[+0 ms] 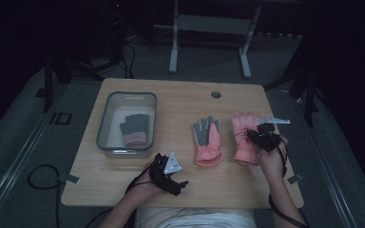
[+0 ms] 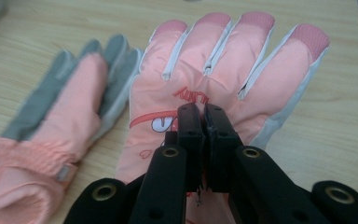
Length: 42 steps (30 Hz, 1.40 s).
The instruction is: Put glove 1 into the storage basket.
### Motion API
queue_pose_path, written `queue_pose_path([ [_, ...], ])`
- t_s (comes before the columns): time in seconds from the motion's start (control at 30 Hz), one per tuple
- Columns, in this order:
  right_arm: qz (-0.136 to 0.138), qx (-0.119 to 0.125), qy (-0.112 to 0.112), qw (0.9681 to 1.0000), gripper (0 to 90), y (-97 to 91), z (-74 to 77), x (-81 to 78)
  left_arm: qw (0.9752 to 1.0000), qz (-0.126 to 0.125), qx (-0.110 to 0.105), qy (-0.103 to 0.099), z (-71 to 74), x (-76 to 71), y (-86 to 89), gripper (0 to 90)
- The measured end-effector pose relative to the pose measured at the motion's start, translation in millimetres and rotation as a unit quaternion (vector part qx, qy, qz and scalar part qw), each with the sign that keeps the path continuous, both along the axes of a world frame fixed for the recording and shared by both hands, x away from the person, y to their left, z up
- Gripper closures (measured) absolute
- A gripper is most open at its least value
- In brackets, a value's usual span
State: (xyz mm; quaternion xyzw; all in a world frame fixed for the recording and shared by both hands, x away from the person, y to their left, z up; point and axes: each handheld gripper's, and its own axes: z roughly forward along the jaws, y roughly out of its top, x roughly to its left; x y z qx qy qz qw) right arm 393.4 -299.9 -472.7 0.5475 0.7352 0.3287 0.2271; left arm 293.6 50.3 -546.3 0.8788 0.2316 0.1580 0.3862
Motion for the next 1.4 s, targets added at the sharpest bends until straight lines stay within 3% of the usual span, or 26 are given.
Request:
queue_pose_path([
  [0.27, -0.007, -0.005, 0.027, 0.9996, 86.4, 6.6, -33.7, 16.6, 1.0, -0.001, 0.001, 0.0, -0.3, -0.3, -0.1, 2.1],
  [0.5, 0.011, -0.004, 0.027, 0.9996, 85.1, 5.0, -39.0, 24.6, 1.0, -0.001, 0.001, 0.001, -0.8, -0.2, -0.2, 2.1],
  [0.63, 0.03, -0.024, 0.017, 0.9991, 81.0, 7.5, -46.5, 24.9, 1.0, -0.002, 0.002, 0.001, -0.9, -0.3, -0.2, 2.1],
  [0.7, 0.033, -0.022, 0.015, 0.9991, 79.0, 6.8, -45.8, 24.8, 1.0, -0.002, 0.002, 0.001, -0.8, -0.3, -0.2, 2.1],
  [0.8, 0.046, -0.018, 0.002, 0.9988, 69.4, 0.7, -33.0, 21.7, 1.0, -0.004, 0.004, 0.001, -0.7, -0.5, -0.4, 2.1],
  [0.87, 0.063, -0.027, -0.001, 0.9977, 63.1, -2.1, -24.8, 19.7, 1.0, -0.004, 0.004, 0.002, -0.8, -0.8, -0.5, 2.1],
  [0.97, 0.101, -0.02, -0.004, 0.9946, 57.5, -6.7, -15.8, 17.7, 1.0, -0.005, 0.005, 0.001, -1.0, -0.9, -0.8, 2.2],
  [1.1, 0.143, -0.04, 0.014, 0.9888, 51.2, -9.9, -17.0, 19.3, 1.0, -0.006, 0.007, 0.001, -1.5, -1.2, -1.0, 2.1],
  [1.3, 0.146, -0.063, 0.018, 0.9871, 48.6, -4.0, -34.4, 21.4, 1.0, -0.003, 0.005, 0.002, -1.2, -0.2, -0.5, 2.1],
  [1.4, 0.142, -0.086, 0.017, 0.986, 48.9, -2.1, -44.7, 23.9, 1.0, -0.005, 0.008, 0.001, -1.5, -0.9, -1.2, 2.2],
])
